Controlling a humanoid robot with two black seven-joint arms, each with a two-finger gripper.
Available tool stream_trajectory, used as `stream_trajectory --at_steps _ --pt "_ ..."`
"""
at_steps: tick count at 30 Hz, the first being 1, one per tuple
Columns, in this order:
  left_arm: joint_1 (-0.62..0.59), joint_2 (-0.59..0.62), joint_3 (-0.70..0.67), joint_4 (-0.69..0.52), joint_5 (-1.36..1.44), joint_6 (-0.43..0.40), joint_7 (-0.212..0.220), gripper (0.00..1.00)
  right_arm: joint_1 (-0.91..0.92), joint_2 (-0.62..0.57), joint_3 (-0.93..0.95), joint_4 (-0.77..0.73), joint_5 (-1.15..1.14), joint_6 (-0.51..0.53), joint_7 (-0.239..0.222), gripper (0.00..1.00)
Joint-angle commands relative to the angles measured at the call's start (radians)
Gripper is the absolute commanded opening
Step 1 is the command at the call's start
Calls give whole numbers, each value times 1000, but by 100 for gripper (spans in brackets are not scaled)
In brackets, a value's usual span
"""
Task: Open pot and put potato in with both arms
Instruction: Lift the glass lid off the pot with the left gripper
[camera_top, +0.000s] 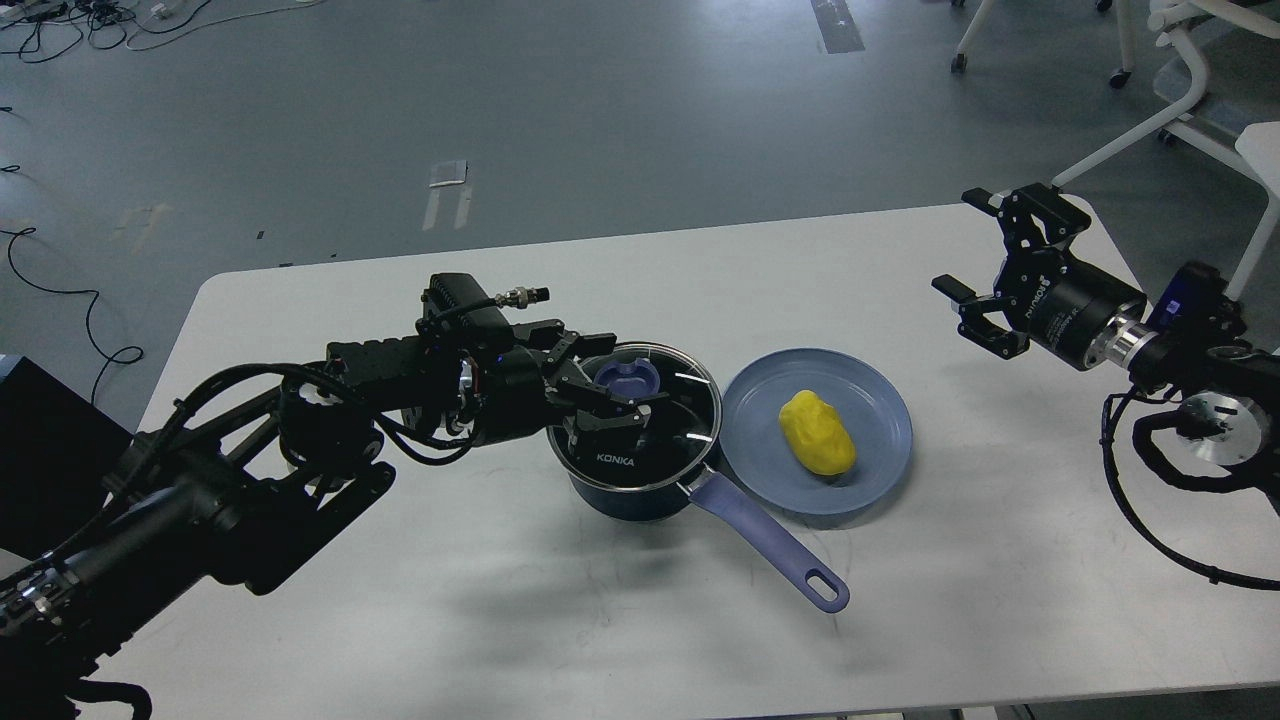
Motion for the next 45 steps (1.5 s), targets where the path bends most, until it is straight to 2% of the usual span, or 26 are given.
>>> stream_trajectory --at_steps 1,12,14,15,16,17,18,22,29,32,36,38,42,45 --pt "1 -8 14 3 0 0 0 98 -1 0 0 0 0 0 0 100" --pt "-5 -12 31 18 0 6 0 92 -1 0 0 0 0 0 0 100" --pt "-7 -14 32 18 0 6 0 81 -1 0 0 0 0 0 0 100" --pt "-7 -14 32 18 0 6 0 64 -1 0 0 0 -2 0 0 100" --pt "-9 -14 32 18 0 8 0 40 -1 0 0 0 -2 0 0 100" --pt "-9 -14 32 18 0 9 0 32 -1 0 0 0 -3 0 0 100" --pt "-10 -12 32 18 0 12 0 29 -1 2 0 0 -3 0 0 100" --pt "-19 -11 32 18 0 17 0 26 -1 2 0 0 -3 0 0 100" --pt "-76 34 29 -15 0 18 0 27 -3 9 0 0 -3 0 0 100" --pt "-105 107 29 -46 0 18 0 28 -3 8 0 0 -3 0 0 100" --pt "-102 282 31 -72 -26 21 0 28 -1 3 0 3 -3 0 0 100" --pt "-91 328 32 -72 -46 31 0 29 -1 3 0 3 -3 0 0 100" --pt "-27 469 99 -58 -164 115 0 29 -1 5 0 5 -3 0 0 100" --pt "1 503 132 -45 -203 159 0 30 -3 6 0 5 -3 0 0 100"
